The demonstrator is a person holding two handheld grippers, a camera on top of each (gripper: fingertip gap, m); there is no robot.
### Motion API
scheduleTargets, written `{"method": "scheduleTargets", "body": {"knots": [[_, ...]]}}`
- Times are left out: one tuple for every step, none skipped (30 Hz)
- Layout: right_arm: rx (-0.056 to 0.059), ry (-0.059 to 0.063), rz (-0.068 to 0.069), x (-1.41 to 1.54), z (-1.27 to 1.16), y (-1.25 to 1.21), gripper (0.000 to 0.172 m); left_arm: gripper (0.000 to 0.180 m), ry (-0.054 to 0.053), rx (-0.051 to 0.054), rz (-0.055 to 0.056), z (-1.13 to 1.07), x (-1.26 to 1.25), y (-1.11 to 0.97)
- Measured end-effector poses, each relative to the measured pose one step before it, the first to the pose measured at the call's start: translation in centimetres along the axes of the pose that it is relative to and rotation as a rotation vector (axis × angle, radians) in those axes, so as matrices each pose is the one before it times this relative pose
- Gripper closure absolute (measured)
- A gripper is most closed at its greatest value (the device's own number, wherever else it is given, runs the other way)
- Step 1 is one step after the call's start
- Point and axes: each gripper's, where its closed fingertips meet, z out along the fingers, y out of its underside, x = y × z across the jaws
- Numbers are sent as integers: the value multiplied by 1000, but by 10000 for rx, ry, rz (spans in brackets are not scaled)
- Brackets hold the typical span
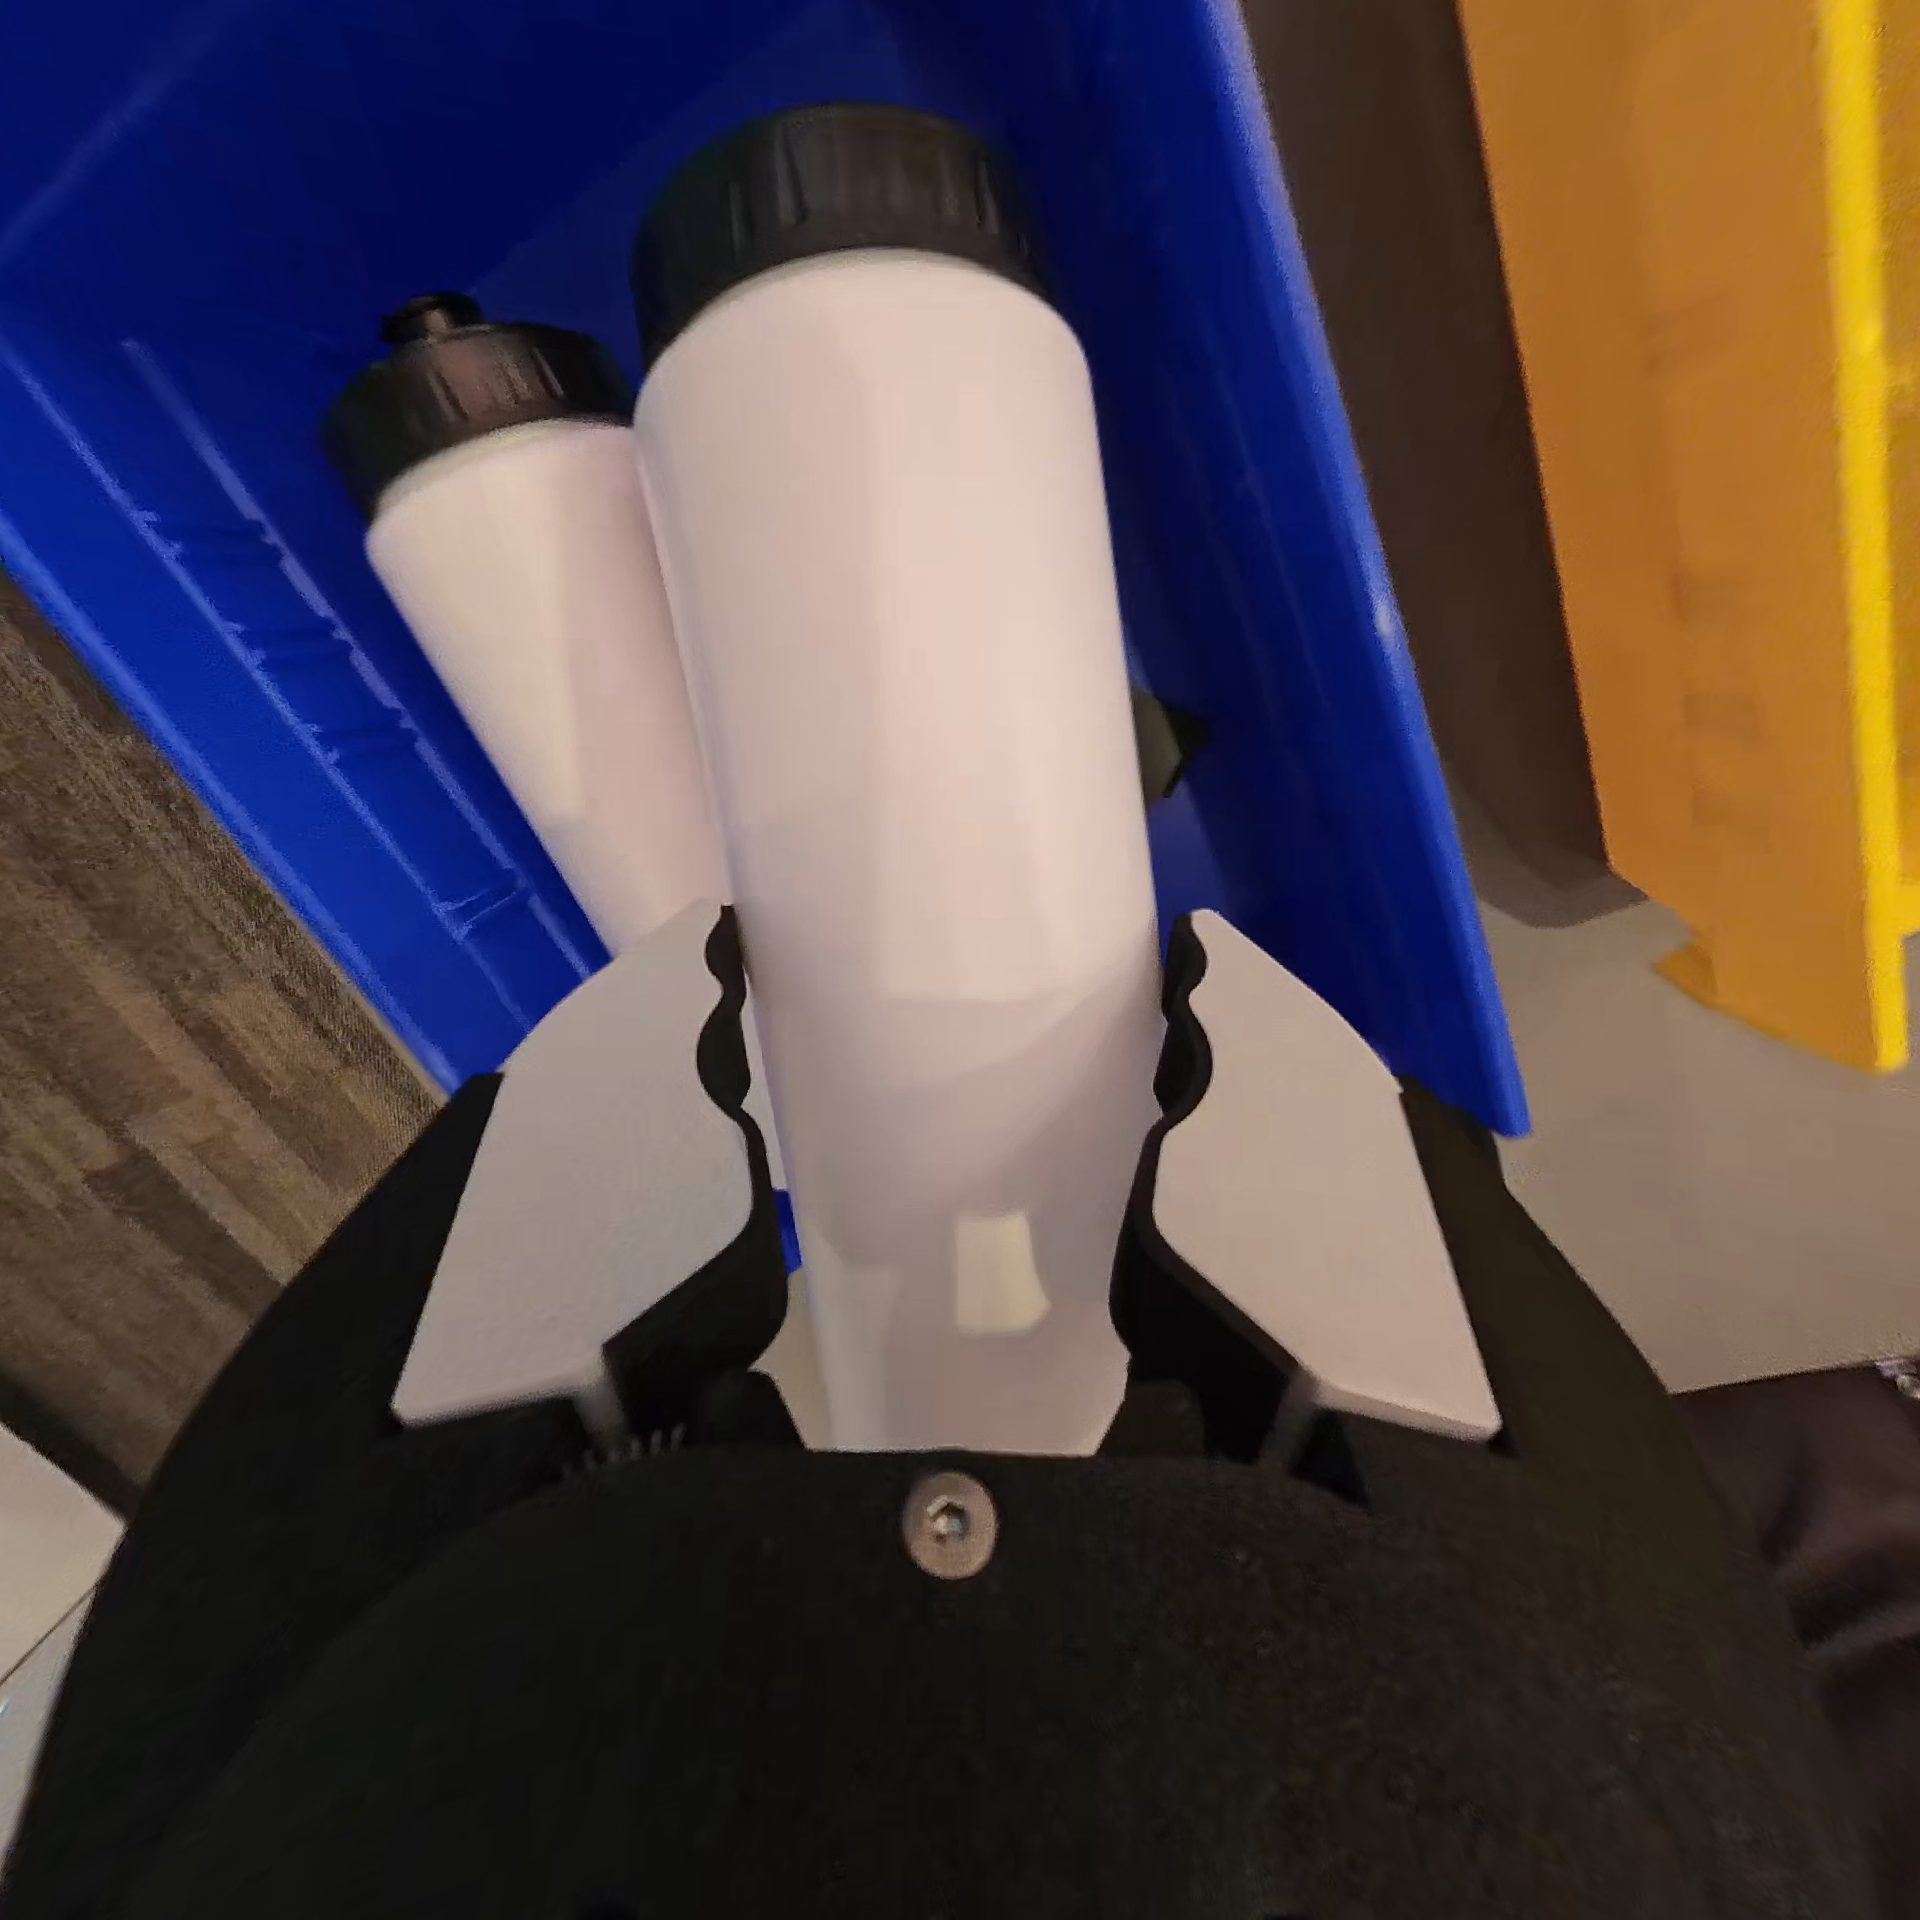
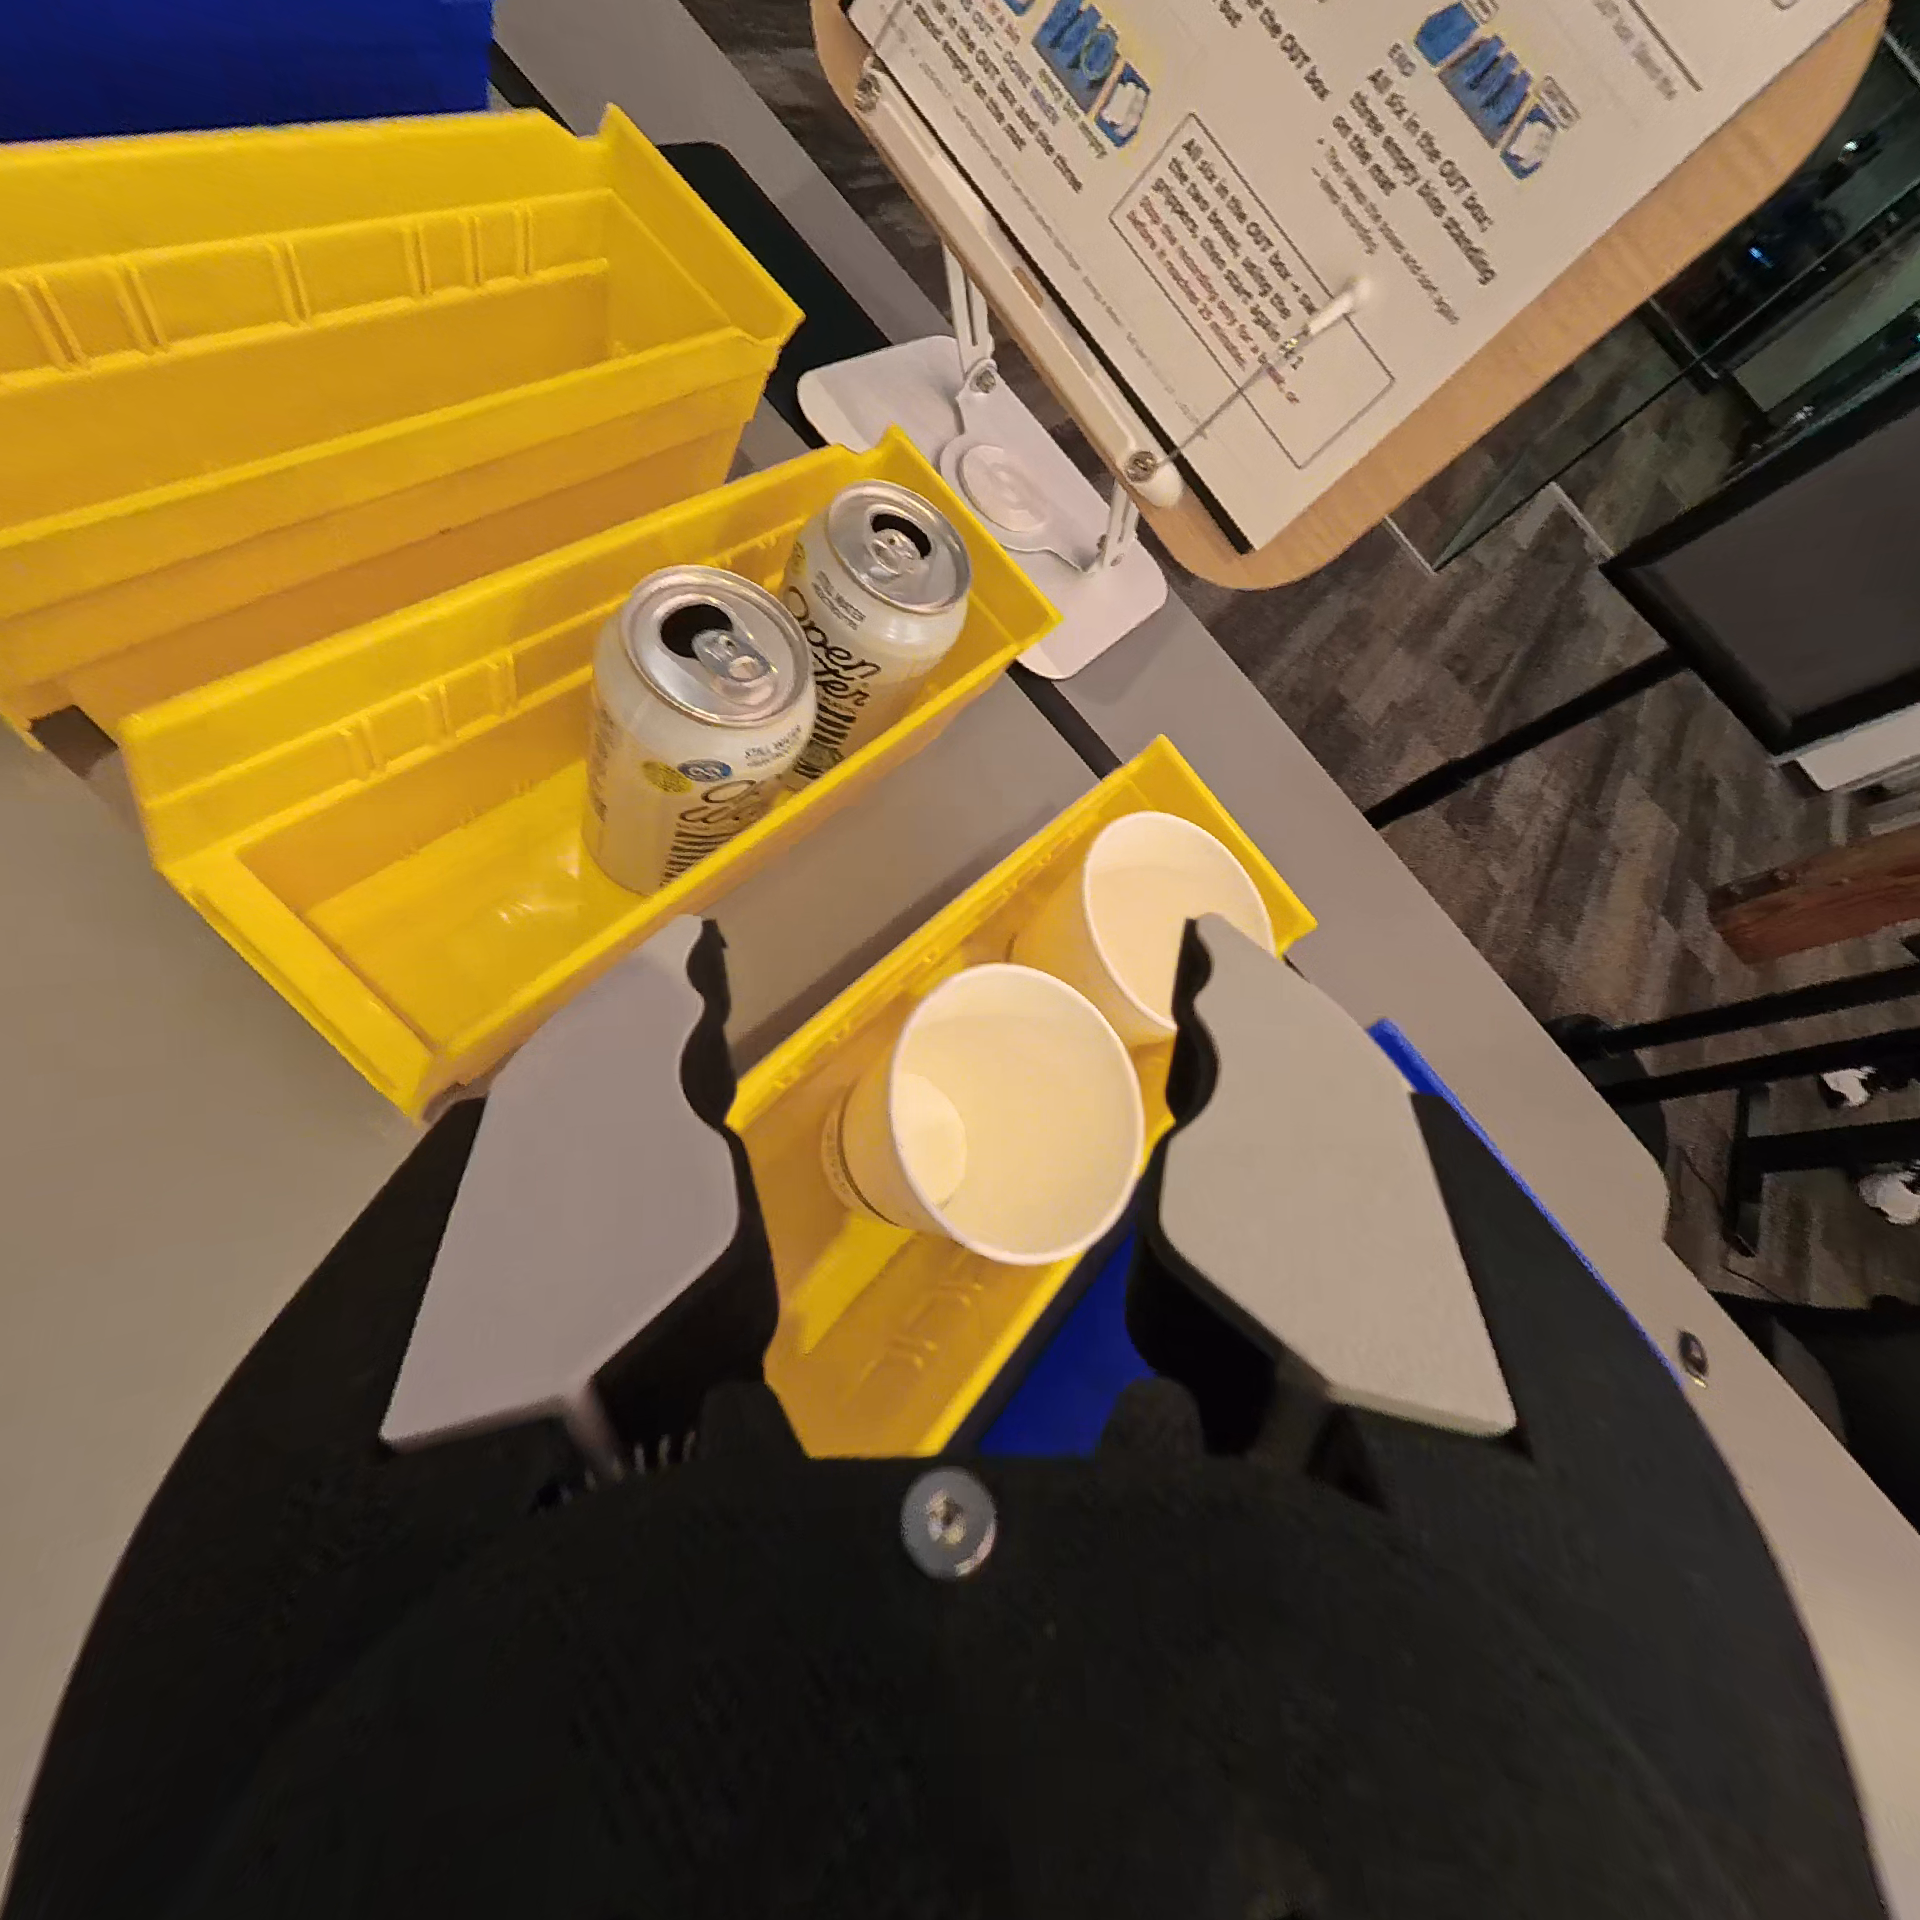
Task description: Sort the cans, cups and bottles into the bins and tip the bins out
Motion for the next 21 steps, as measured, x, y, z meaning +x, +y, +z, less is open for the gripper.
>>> {"method": "scheduleTargets", "body": {"knots": [[106, -153, 92, -487, -3, -266, 88, 103, 25, 245, 23, -914, 75, -5], [167, -191, 122, -525, 213, -446, 89, 103, 21, 313, 19, -1184, -103, -56], [212, -184, 122, -661, 286, -834, 89, 103, 70, 362, 19, -1201, 42, -163], [226, -216, 120, -656, 138, -617, 89, 103, 142, 403, 61, -1153, 362, -283], [295, -245, 145, -708, 65, -758, 90, 103, 182, 473, 140, -1261, 528, -396], [405, -320, 207, -869, 95, -988, 90, 103, 216, 512, 138, -1250, 702, -512], [479, -462, 272, -1103, 90, -1142, 90, 102, 245, 546, 125, -1235, 855, -626], [518, -557, 290, -1184, 280, -1219, 91, 102, 274, 607, 181, -1168, 1038, -773], [520, -525, 271, -1287, 182, -1270, 91, 103, 321, 581, 184, -1057, 1223, -792], [499, -442, 251, -1163, 262, -1234, 91, 103, 334, 523, 183, -903, 1339, -765], [485, -411, 296, -1040, 484, -1233, 91, 103, 297, 523, 271, -768, 1420, -800], [452, -428, 363, -1078, 447, -1114, 90, 103, 265, 499, 306, -625, 1448, -789], [414, -433, 449, -1024, 648, -1063, 90, 103, 237, 446, 272, -509, 1448, -747], [394, -449, 531, -1008, 607, -919, 88, 103, 179, 463, 277, -392, 1388, -779], [408, -420, 601, -886, 805, -850, 84, 103, 161, 462, 289, -311, 1332, -769], [394, -346, 632, -764, 717, -707, 81, 103, 205, 442, 267, -250, 1341, -741], [354, -246, 562, -554, 655, -578, 80, 103, 249, 434, 252, -192, 1311, -696], [363, -162, 514, -304, 789, -536, 78, 103, 250, 373, 214, -115, 1229, -603], [255, -186, 464, -378, 548, -372, 73, 103, 189, 328, 182, -80, 1039, -493], [177, -197, 389, -333, 444, -291, 71, 102, 155, 253, 178, -4, 875, -335], [201, -275, 285, -434, 331, -331, 71, 103, 138, 194, 146, 31, 738, -195]]}}
